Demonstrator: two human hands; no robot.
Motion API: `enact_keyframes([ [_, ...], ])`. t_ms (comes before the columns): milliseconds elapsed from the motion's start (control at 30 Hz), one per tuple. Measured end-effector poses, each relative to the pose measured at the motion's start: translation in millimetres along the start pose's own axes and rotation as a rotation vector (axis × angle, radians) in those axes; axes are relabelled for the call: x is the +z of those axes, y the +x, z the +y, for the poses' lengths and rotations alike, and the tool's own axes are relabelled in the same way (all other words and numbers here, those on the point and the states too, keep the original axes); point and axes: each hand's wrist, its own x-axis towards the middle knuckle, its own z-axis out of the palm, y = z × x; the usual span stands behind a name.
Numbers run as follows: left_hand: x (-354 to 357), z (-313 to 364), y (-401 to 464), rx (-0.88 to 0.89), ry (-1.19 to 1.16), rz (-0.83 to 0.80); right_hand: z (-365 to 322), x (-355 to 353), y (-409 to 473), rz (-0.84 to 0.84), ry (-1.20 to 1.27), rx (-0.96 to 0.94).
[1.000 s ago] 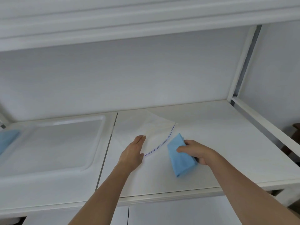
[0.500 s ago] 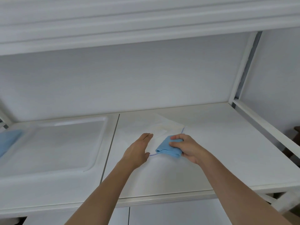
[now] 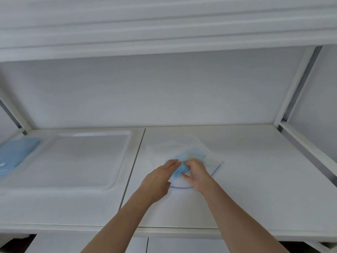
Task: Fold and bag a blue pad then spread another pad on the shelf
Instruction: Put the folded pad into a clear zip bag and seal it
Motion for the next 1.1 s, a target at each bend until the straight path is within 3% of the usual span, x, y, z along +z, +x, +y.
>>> enact_keyframes([
  [233, -7.4, -5.4, -5.9, -0.003, 0.022, -0.022, 0.3, 21.8, 20.4, -0.043, -0.028, 0.008],
  [333, -12.0, -7.3, -7.3, -0.014, 0.049, -0.013, 2.0, 31.7, 28.1, -0.140, -0.057, 0.010],
  [367, -13.4, -7.7, -8.3, -0.020, 0.054, -0.009, 4.3, 35.0, 29.0, -0.139, -0.174, 0.006],
  [500, -14.7, -12.5, -11.5, -0.012, 0.085, -0.041, 12.4, 20.3, 27.6, 0.068, -1.176, -0.177],
  [600, -14.3, -19.1, -12.1, -0.013, 0.036, -0.074, 2.4, -2.2, 3.9, -0.112, -1.309, -0.192],
  [700, -16.4, -25.3, -11.7, -0.021, 0.021, -0.094, -24.8, -12.7, -32.5, -0.396, -1.314, -0.022],
  [800, -13.9, -29.3, 0.8, -0.079, -0.052, 0.054, -56.1, -11.3, -60.9, -0.575, -1.203, 0.056],
  [833, -9.0, -30.2, 6.7, -0.097, -0.071, 0.100, -60.7, -9.1, -62.8, -0.545, -1.129, -0.035],
  [900, 5.2, -27.5, 17.7, -0.125, -0.015, 0.099, -58.8, -7.7, -52.8, -0.319, -1.052, -0.338],
  [967, 23.0, -20.4, 25.3, -0.202, 0.054, -0.005, -48.2, -14.7, -32.8, -0.090, -1.280, -0.603],
  [1000, 31.3, -16.9, 26.8, -0.250, 0.057, -0.068, -37.9, -22.4, -22.7, -0.034, -1.452, -0.626],
  [1100, 51.5, -16.5, 25.8, -0.367, 0.018, -0.208, -12.2, -53.4, -5.5, -0.016, -1.767, -0.411],
])
